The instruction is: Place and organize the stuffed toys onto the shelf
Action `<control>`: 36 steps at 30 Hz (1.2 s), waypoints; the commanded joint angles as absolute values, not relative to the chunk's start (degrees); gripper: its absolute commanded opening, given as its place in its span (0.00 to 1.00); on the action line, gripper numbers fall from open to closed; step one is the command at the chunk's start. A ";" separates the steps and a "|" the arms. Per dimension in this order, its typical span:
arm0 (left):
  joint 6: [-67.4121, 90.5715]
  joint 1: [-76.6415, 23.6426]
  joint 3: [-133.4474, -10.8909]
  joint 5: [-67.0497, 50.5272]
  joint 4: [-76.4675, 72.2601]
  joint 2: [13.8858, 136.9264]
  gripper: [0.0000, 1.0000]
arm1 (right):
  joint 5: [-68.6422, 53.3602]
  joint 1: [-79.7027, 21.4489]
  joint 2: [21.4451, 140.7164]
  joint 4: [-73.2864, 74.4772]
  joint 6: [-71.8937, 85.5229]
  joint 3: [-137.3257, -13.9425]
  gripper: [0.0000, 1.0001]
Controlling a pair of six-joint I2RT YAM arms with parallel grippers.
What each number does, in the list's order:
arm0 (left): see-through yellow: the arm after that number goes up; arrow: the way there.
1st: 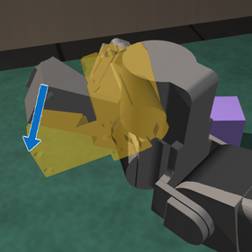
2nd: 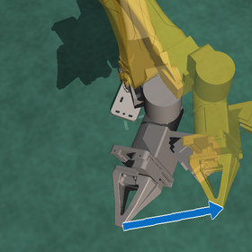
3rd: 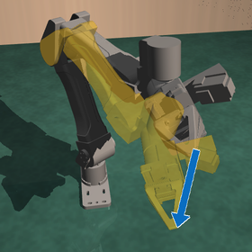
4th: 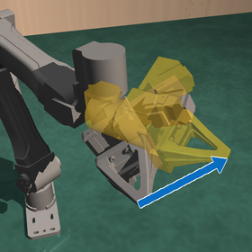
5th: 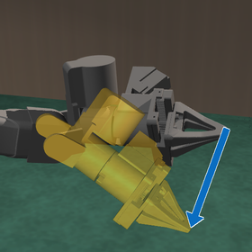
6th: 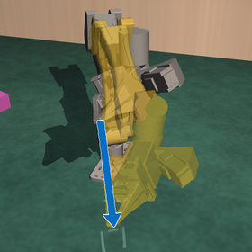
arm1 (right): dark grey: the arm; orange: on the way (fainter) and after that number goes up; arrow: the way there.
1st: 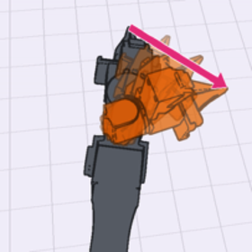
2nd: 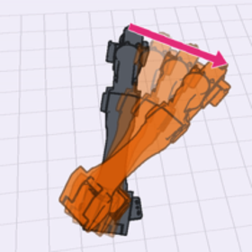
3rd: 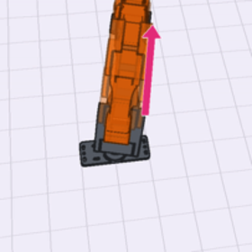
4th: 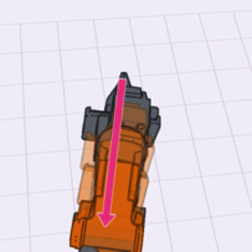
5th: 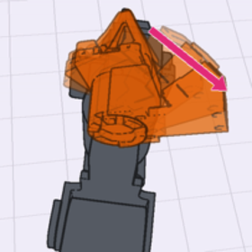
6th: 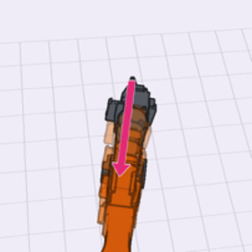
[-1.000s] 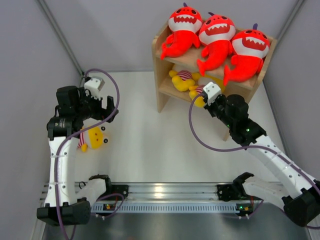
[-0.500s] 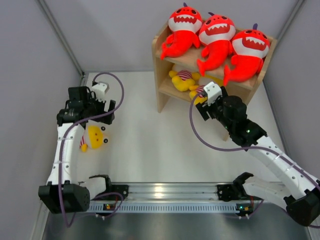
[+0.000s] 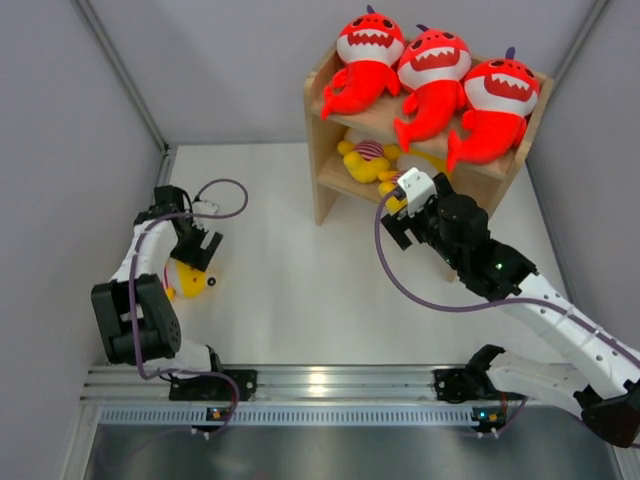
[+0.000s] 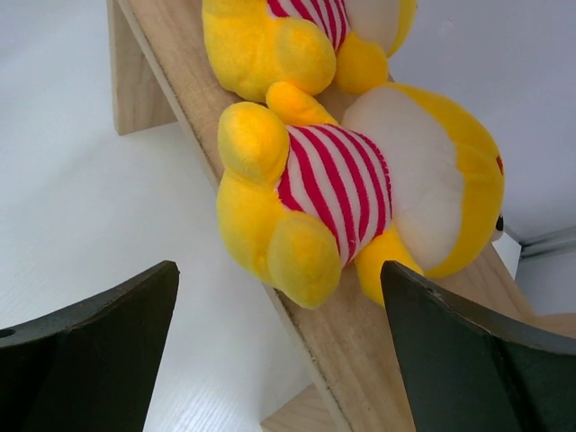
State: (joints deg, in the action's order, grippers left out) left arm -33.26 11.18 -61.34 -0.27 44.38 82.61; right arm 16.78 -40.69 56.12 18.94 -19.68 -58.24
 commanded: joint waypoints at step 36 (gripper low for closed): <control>10.79 12.92 -76.38 -36.12 47.11 58.10 0.00 | 8.79 -83.23 88.13 -21.34 -71.08 -67.75 0.99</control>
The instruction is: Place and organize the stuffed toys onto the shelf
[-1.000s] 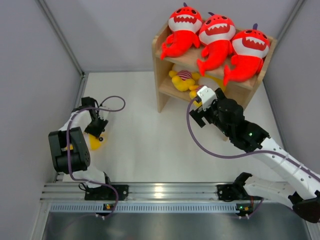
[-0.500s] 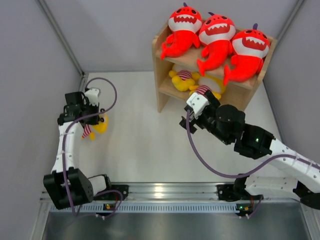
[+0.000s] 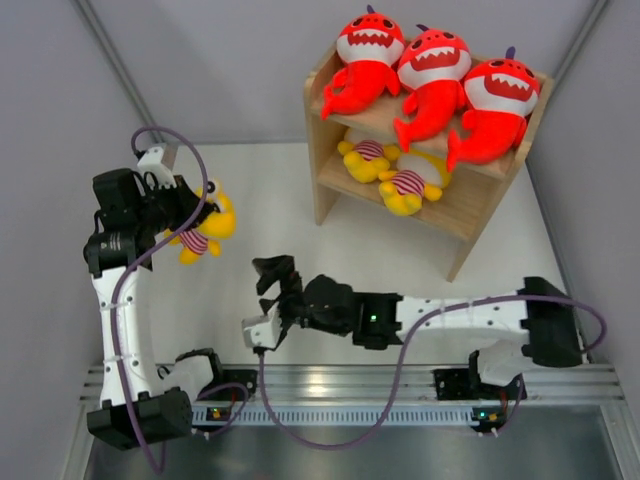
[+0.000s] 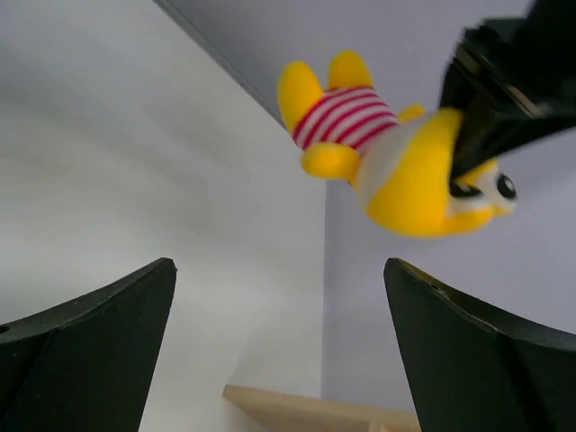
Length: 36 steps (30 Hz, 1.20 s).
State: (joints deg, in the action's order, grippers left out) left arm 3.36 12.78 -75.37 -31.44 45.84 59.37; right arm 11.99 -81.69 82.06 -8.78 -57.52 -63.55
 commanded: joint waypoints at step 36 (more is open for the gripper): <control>16.61 12.92 -76.20 -41.48 47.11 56.95 0.00 | 25.66 -76.47 128.67 -44.30 -96.68 -96.67 0.43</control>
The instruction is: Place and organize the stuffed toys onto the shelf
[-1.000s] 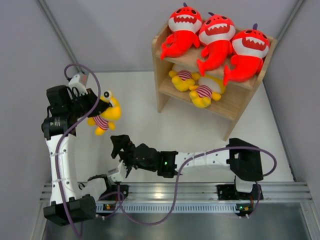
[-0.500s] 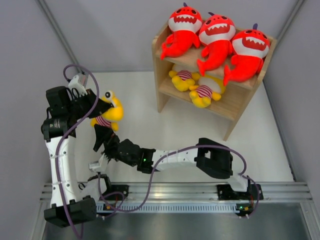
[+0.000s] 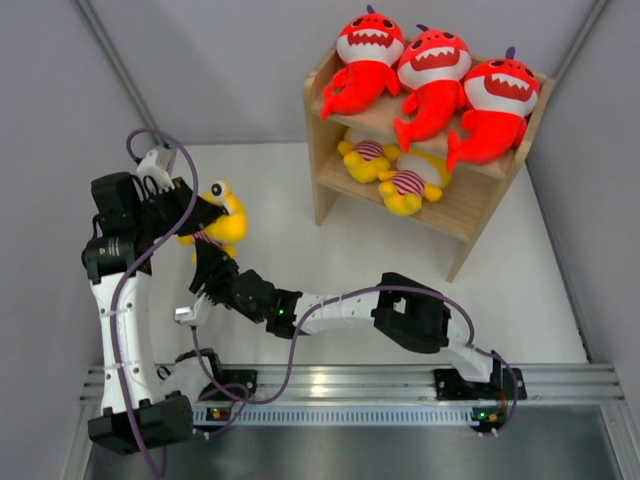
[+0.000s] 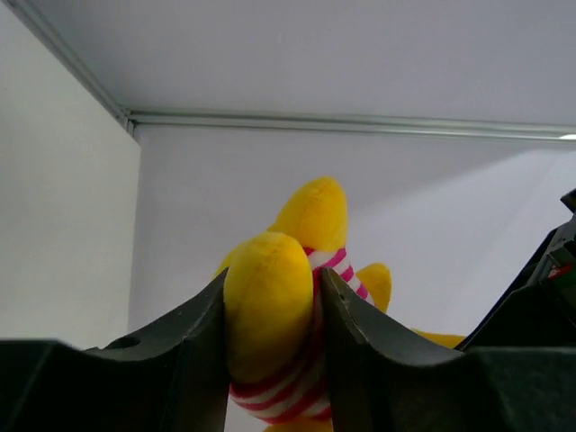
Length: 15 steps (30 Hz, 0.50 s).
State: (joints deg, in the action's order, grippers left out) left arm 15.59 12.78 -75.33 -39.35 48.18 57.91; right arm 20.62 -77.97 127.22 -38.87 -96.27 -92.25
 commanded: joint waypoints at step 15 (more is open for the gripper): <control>4.14 12.92 -76.37 -30.96 47.11 59.76 0.98 | 24.72 -77.17 101.97 -8.95 -58.57 -83.68 0.00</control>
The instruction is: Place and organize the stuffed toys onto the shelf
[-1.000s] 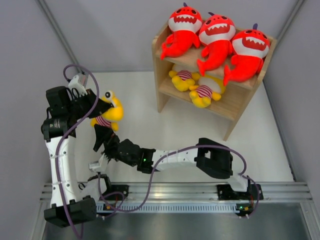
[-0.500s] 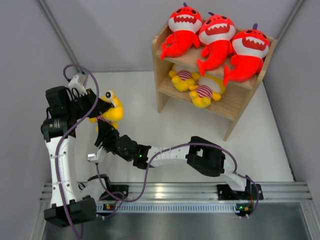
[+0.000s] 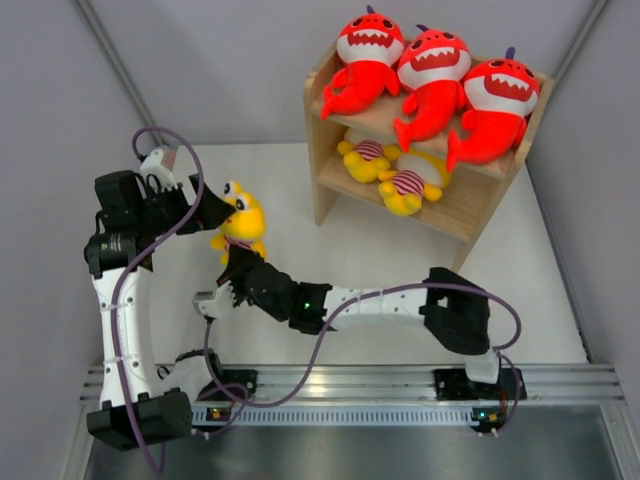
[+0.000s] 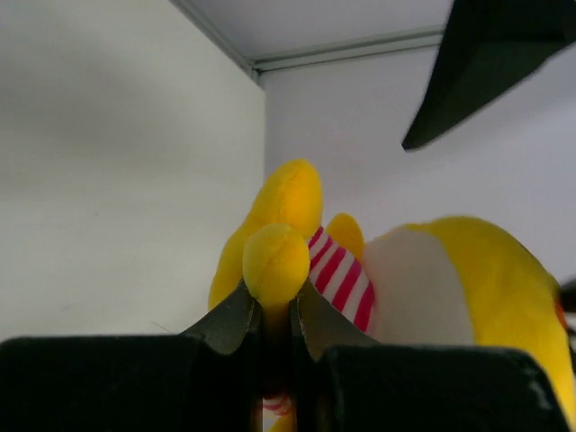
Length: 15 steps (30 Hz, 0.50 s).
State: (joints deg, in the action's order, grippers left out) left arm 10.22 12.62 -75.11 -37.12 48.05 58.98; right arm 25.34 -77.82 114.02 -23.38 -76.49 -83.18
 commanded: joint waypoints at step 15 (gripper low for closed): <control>-6.06 12.92 -82.36 -26.80 47.11 65.65 0.98 | 5.10 -69.71 71.29 28.20 -24.61 -75.14 0.00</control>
State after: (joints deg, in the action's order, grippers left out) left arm -2.59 12.78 -80.77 -26.46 48.12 65.19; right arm 9.37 -72.14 76.01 21.98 -31.20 -74.50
